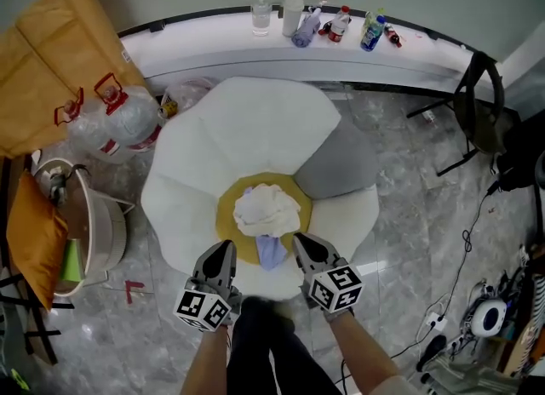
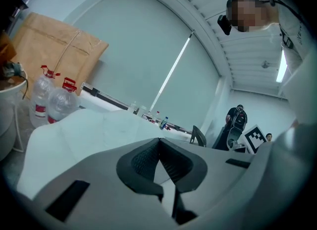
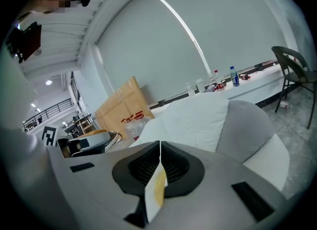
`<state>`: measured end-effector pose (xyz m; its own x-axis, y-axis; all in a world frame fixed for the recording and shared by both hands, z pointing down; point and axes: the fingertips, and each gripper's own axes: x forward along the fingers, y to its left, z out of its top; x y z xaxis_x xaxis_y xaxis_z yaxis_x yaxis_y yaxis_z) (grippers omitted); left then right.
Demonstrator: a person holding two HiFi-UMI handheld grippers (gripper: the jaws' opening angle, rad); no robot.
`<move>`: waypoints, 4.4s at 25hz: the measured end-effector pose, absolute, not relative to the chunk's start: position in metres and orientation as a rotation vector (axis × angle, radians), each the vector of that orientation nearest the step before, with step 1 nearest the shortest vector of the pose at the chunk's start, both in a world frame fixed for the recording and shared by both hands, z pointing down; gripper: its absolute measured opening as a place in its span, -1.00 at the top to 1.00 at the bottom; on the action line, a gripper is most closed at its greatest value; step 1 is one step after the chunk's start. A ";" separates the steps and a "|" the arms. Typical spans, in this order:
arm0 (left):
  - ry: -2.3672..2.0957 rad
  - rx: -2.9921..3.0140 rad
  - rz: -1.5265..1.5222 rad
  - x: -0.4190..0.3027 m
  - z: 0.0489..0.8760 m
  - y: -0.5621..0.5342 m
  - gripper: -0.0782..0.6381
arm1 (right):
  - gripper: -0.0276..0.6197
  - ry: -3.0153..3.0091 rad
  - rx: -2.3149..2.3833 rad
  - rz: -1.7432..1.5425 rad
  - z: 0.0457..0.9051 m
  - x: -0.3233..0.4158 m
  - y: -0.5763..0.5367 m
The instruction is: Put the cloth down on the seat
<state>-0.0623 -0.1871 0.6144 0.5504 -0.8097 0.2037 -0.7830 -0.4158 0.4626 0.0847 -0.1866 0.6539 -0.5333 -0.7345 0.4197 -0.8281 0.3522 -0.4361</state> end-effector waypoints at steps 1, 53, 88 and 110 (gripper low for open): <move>-1.278 2.281 -0.069 -0.061 0.608 -0.187 0.74 | 0.85 -2.456 1.430 0.929 0.648 0.084 -0.185; -1.090 2.614 -0.098 -0.021 0.313 -0.075 0.74 | 0.85 -2.818 1.231 0.583 0.319 0.064 -0.074; -1.150 2.596 -0.171 -0.045 0.281 -0.082 0.74 | 0.87 -2.834 1.174 0.600 0.295 0.060 -0.071; -1.124 2.550 -0.136 -0.051 0.301 -0.099 0.74 | 0.87 -2.798 1.147 0.663 0.313 0.047 -0.085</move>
<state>-0.0508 -0.0986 0.3009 0.6805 -0.7309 0.0525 -0.6974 -0.6240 0.3525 0.0471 -0.0850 0.3130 -0.7245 -0.6597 0.1997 -0.6792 0.6340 -0.3698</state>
